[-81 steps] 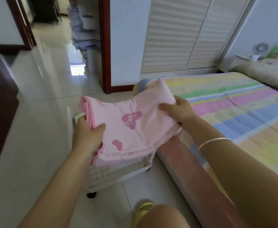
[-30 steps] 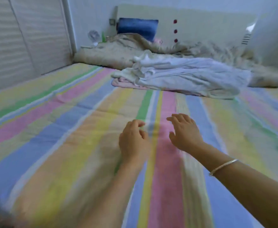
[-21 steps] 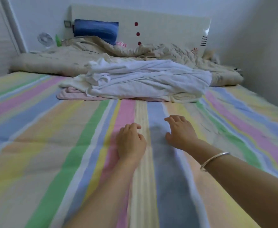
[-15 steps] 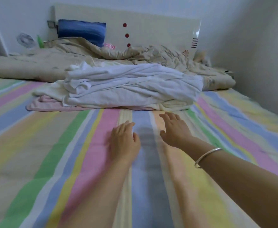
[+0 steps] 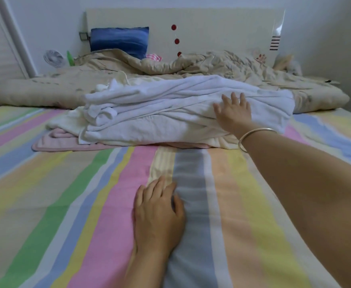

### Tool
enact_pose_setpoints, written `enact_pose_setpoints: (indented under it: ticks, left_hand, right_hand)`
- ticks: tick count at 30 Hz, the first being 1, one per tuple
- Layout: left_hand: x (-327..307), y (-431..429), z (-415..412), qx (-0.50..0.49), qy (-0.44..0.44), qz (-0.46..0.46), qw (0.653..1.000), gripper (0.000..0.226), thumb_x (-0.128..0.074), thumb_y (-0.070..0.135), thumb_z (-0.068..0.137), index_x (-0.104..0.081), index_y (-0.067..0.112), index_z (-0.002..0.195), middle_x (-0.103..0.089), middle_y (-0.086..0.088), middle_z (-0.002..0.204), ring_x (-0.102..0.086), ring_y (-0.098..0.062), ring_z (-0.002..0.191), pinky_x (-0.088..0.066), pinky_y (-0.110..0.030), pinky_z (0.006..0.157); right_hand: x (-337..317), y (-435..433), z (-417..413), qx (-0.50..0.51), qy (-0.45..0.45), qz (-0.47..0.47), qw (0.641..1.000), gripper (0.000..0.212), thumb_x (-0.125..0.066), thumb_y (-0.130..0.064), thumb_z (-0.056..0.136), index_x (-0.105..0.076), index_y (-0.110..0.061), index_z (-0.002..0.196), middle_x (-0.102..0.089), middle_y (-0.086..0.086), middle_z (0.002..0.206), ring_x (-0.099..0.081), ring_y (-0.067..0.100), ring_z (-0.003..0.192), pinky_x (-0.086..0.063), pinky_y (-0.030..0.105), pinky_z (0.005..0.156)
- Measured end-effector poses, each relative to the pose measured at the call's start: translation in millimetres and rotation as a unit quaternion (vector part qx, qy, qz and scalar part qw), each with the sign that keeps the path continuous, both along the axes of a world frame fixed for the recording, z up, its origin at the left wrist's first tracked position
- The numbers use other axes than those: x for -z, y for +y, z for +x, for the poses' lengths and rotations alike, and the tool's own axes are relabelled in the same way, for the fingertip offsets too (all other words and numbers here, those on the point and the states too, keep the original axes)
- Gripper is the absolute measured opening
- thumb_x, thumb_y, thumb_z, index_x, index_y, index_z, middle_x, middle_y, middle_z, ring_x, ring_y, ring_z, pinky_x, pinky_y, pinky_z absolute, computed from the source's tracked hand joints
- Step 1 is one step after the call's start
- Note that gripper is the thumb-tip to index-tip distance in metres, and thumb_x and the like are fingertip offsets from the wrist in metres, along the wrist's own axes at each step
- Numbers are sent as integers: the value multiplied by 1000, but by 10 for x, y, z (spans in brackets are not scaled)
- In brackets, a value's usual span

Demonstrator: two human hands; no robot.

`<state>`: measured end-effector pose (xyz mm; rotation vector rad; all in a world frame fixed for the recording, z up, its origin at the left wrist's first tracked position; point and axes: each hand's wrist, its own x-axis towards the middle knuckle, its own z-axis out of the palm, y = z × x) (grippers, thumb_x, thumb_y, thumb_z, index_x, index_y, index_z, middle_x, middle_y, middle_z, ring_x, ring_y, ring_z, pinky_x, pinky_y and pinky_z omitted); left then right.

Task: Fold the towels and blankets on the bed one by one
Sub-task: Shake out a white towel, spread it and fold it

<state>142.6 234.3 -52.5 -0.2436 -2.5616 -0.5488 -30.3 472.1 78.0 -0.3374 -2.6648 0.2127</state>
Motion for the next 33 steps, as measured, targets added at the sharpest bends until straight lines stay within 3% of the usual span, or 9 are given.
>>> enact_pose_setpoints:
  ticks: [3,6,12,16,20,25,27,30,33]
  left_hand:
    - [20,-9,-31,3,-2,-5,1000,41,-38,36,84,-68,27,111,-65,8,123,-56,-15,119,-38,-44,106]
    - [34,-7,-57,3,-6,-10,1000,41,-37,37,84,-67,28,111,-64,8,124,-56,-15,120,-38,-44,106]
    - [33,5,-52,-1,-11,-9,1000,45,-34,39,85,-67,28,113,-63,8,128,-54,-15,122,-35,-44,107]
    - [30,0,-46,1,-4,-4,1000,42,-36,37,85,-66,28,113,-63,10,124,-55,-14,120,-35,-43,107]
    - [34,-4,-51,1,-13,-13,1000,43,-35,38,86,-67,29,114,-63,10,125,-54,-13,121,-36,-43,107]
    - [13,-2,-31,-1,-10,-9,1000,42,-37,38,86,-68,28,112,-64,10,123,-55,-13,119,-36,-41,107]
    - [20,3,-30,-3,-3,-8,1000,41,-37,37,85,-68,28,111,-64,10,122,-56,-13,119,-37,-41,106]
    - [34,4,-49,-2,5,-9,1000,41,-38,37,84,-68,28,110,-65,9,122,-56,-14,119,-38,-43,105]
    - [36,6,-66,2,3,1,1000,42,-39,36,82,-70,26,108,-66,7,121,-57,-15,118,-39,-43,105]
  right_hand:
    - [45,-70,-103,-66,-8,-21,998,49,-25,-40,101,-42,-15,139,-41,14,147,-31,31,139,-25,43,111]
    - [130,-42,-48,-46,2,-1,999,48,-36,-38,98,-40,-12,139,-52,18,134,-49,36,121,-39,43,94]
    - [123,-91,49,-76,-68,-20,995,86,-58,-39,89,-7,-10,152,-30,13,153,-41,35,132,-38,43,101]
    - [-6,-179,43,-68,-136,-38,988,77,-69,-44,80,-33,-12,139,-54,12,128,-54,33,114,-45,38,88]
    - [29,-220,109,-90,-181,-11,979,58,-70,-47,79,-51,-13,122,-57,10,120,-53,30,109,-42,36,84]
    - [-119,-230,213,-66,-113,54,990,58,-36,-66,91,-59,-14,83,-58,5,84,-55,28,87,-38,33,72]
    - [-215,-145,202,-6,13,117,993,58,-35,-60,93,-65,-11,97,-61,11,104,-52,33,107,-41,39,86]
    - [-109,-11,234,81,-63,109,989,84,-41,-70,82,-32,-13,143,-33,16,147,-27,39,136,-17,57,111]
    - [193,4,373,83,-38,74,993,82,-49,-67,83,-34,-4,134,-49,18,131,-47,36,120,-36,51,100]
